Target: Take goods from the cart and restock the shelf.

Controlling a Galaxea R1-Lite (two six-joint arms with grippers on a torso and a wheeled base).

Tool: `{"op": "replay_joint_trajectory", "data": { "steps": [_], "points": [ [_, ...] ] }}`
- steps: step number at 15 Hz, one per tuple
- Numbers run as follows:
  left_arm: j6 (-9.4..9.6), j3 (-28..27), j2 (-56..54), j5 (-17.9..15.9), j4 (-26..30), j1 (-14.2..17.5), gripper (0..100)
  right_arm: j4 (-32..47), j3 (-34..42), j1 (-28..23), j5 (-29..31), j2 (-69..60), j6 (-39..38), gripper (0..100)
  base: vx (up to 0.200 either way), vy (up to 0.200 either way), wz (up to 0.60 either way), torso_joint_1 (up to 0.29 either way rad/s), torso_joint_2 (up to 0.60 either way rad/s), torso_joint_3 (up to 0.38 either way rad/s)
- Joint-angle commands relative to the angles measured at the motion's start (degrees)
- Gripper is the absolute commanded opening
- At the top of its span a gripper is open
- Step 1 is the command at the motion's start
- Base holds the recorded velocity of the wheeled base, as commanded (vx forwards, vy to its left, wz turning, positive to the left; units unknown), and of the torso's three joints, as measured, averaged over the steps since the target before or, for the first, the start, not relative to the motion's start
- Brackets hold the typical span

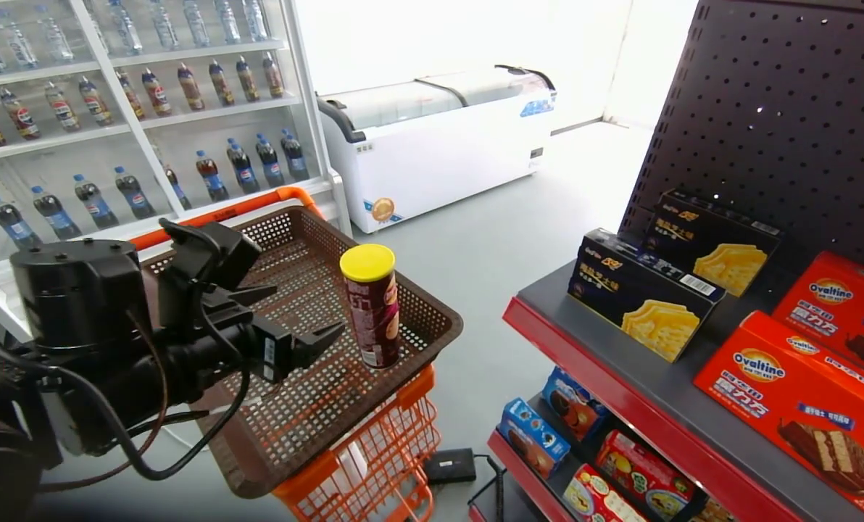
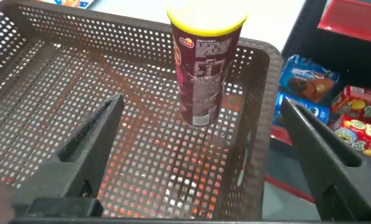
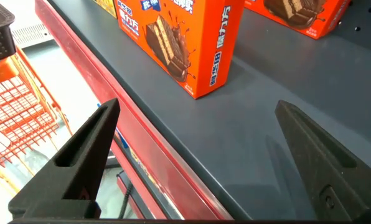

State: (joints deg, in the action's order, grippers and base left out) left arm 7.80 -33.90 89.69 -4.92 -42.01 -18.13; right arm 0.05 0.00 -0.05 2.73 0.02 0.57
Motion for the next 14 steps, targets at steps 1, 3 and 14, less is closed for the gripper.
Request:
{"op": "replay_joint_trajectory", "data": {
  "steps": [1, 3, 14],
  "points": [
    [0.02, -1.78, 9.63, 0.09, -4.22, -0.15, 100, 0.04, 0.00, -0.04, -0.01, -0.02, 0.04, 100, 0.000, 0.000, 0.00, 0.000, 0.00, 0.000],
    [0.11, -4.51, 14.90, 0.00, -8.26, -0.42, 100, -0.05, 0.00, -0.04, -0.01, -0.02, 0.04, 100, 0.000, 0.000, 0.00, 0.000, 0.00, 0.000],
    [0.46, -18.83, 29.67, 0.00, -12.13, -0.59, 100, -0.05, 0.00, -0.04, -0.01, -0.02, 0.04, 100, 0.000, 0.000, 0.00, 0.000, 0.00, 0.000]
  ]
}}
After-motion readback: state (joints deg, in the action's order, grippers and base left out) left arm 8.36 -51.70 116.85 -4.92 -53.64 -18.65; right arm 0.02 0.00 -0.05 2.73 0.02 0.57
